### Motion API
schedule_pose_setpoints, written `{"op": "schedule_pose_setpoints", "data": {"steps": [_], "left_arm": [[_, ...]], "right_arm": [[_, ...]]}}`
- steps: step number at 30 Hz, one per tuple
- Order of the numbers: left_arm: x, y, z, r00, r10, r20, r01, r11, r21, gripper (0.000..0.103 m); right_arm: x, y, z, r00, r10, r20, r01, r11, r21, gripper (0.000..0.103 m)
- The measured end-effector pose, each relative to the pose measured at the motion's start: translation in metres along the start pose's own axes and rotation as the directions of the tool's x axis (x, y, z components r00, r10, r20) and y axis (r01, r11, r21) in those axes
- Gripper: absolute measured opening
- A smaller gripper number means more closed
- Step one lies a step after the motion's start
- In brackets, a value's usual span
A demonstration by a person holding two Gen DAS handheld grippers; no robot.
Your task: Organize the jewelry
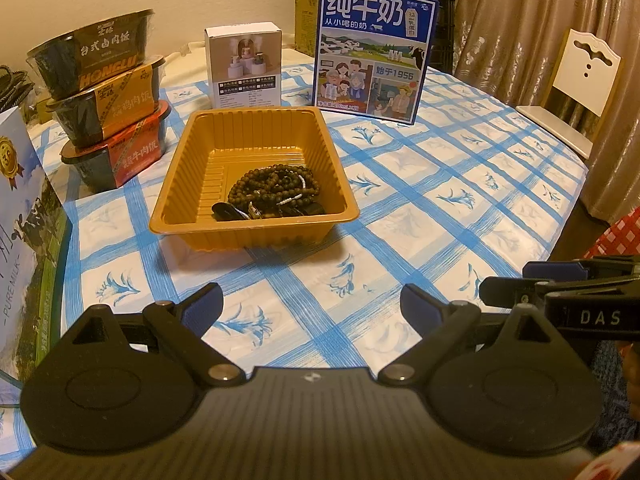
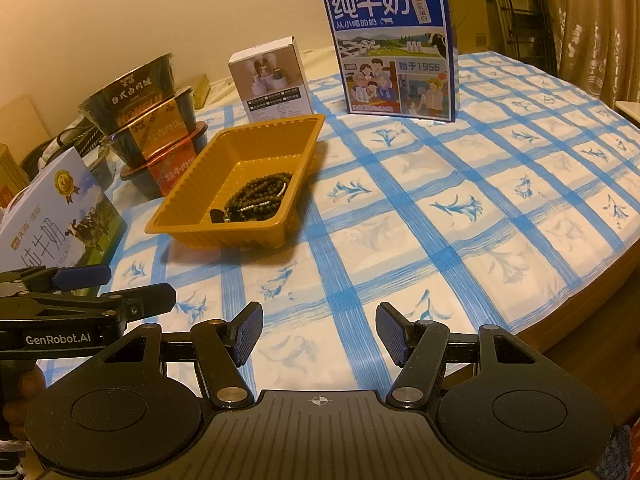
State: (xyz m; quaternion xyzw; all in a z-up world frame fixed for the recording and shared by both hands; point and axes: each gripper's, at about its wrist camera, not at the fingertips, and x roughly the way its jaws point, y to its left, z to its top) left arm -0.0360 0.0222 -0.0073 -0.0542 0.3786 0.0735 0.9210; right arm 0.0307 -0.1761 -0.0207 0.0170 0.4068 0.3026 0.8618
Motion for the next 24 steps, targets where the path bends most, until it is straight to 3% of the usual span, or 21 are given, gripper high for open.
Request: {"op": "schedule_pose_setpoints", "data": {"steps": [24], "left_arm": [[0.0011,-0.0028,0.0013,1.0,0.0,0.002,0.0,1.0,0.004,0.095]], "right_arm": [[0.0007,-0.0016,0.001,1.0,-0.001,-0.001,0.001,1.0,0.003,0.063]]}}
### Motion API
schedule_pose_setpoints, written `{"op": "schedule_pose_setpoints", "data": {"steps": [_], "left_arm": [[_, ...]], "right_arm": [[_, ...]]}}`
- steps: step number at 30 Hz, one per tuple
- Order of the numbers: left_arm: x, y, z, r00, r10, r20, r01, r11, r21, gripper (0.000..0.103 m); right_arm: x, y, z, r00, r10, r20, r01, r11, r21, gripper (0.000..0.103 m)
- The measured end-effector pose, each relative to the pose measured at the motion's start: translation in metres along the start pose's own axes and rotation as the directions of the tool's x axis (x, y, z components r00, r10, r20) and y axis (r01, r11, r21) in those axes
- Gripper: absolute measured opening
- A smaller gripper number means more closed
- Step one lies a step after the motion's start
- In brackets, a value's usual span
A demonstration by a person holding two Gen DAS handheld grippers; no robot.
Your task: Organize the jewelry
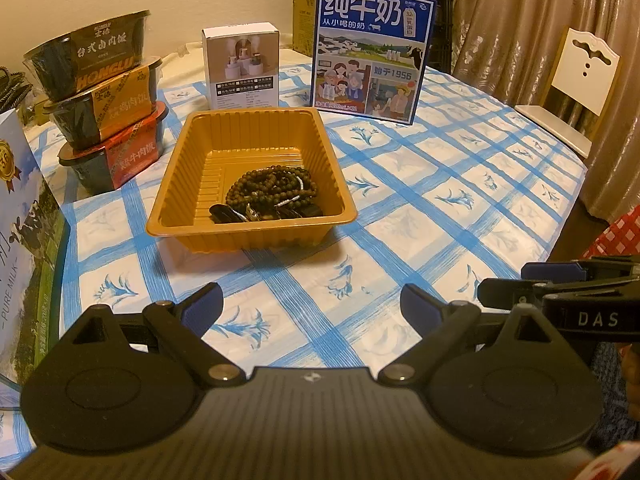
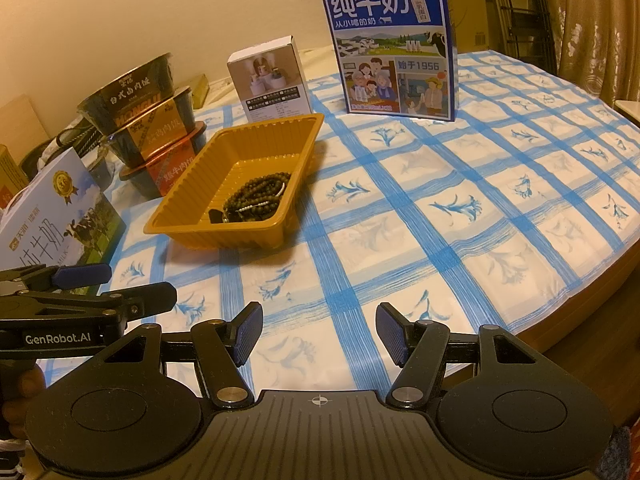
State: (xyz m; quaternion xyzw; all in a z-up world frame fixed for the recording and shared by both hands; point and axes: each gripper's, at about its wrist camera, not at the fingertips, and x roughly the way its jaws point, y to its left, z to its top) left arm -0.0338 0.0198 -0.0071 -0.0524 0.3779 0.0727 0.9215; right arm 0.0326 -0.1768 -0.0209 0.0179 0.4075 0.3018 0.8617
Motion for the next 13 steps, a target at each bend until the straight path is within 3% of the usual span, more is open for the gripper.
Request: {"op": "schedule_pose_setpoints", "data": {"steps": [13], "left_arm": [[0.0021,-0.002,-0.0001,1.0,-0.001,0.006,0.001,1.0,0.002,0.095]], "right_arm": [[-0.0003,-0.0007,0.0003,1.0,0.0,-0.001,0.0,1.0,0.0,0.063]]}}
